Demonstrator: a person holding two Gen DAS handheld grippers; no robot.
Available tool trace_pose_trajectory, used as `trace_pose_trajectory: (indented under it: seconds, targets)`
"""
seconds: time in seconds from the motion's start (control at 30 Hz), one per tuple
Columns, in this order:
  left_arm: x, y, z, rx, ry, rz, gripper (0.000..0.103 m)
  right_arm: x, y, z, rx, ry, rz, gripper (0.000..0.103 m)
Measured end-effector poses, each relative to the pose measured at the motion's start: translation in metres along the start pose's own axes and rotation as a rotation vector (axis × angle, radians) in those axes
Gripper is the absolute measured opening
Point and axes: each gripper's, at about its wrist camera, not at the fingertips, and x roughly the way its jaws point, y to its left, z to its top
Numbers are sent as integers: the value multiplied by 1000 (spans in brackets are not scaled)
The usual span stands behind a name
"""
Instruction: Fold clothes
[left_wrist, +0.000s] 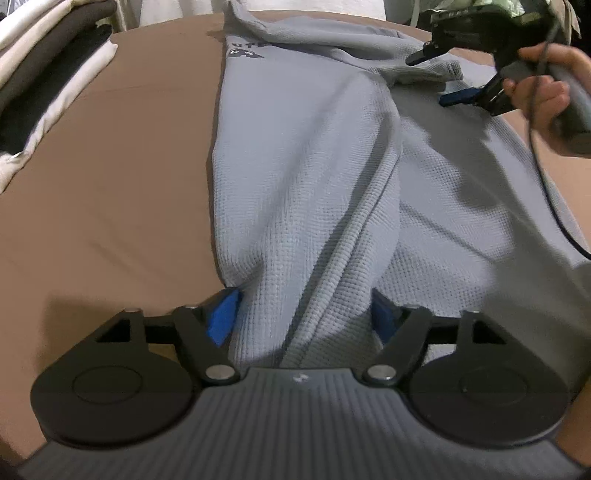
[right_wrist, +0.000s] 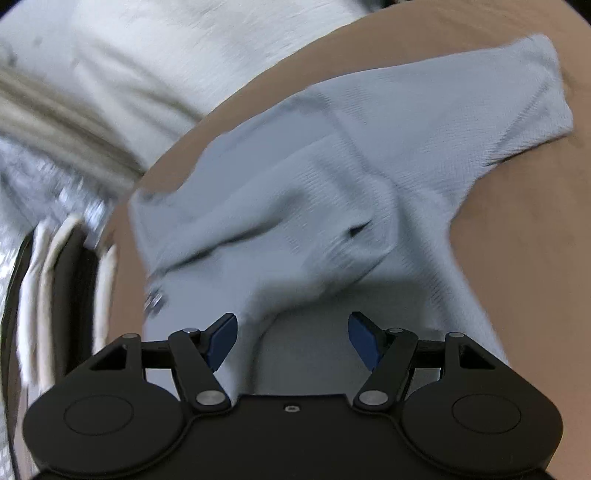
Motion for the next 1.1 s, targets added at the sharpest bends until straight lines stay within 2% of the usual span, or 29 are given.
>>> trace_pose_trajectory:
  seconds: [0.07, 0.13, 0.2, 0.23, 0.3, 0.37, 0.47, 0.5, 0.6, 0.73, 0.87, 0.93, 1.0, 1.03, 1.07, 1.1]
  targets:
    - [3, -1, 0, 13, -7, -4, 84, 4, -16, 4, 70, -72, 47, 72]
    - [5, -3, 1, 38, -18, -7, 73, 6, -33, 11, 144, -122, 102, 72]
    - [3, -4, 1, 63, -32, -15, 53, 5, -41, 16, 158, -159, 137, 68]
    - [3, -3, 2, 57, -35, -27, 49, 4, -41, 17, 131, -181, 132, 62]
    - [1, 0, 2, 41, -41, -41, 36, 2, -35, 19, 48, -208, 97, 18]
    - [-3, 2, 4, 33, -43, -59, 26, 0, -29, 18, -7, -226, 68, 14]
    - [-21, 1, 9, 33, -62, -108, 24, -14, -26, 17, 16, -262, 91, 11]
    - [-29, 0, 11, 35, -74, -124, 20, -16, -21, 20, 19, -270, 96, 10]
    - [-39, -4, 19, 43, -89, -137, 15, -32, 5, 29, -65, -300, 84, 10]
    - [-53, -11, 37, 43, -112, -201, 15, -54, 44, 57, -196, -322, 49, 9]
    - [-63, -28, 70, 38, -128, -381, 16, -84, 80, 98, -372, -379, -28, 8]
    - [-53, -43, 85, 27, -98, -470, 25, -96, 88, 118, -469, -419, -106, 8]
    - [-36, -58, 97, -20, -52, -553, 56, -99, 84, 134, -534, -451, -219, 11]
    - [-27, -66, 99, -28, -28, -574, 62, -97, 79, 140, -552, -457, -287, 13]
    - [-18, -73, 98, -24, -7, -553, 67, -92, 70, 144, -552, -442, -367, 25]
    - [-11, -79, 94, -5, 14, -502, 67, -87, 60, 145, -538, -420, -439, 37]
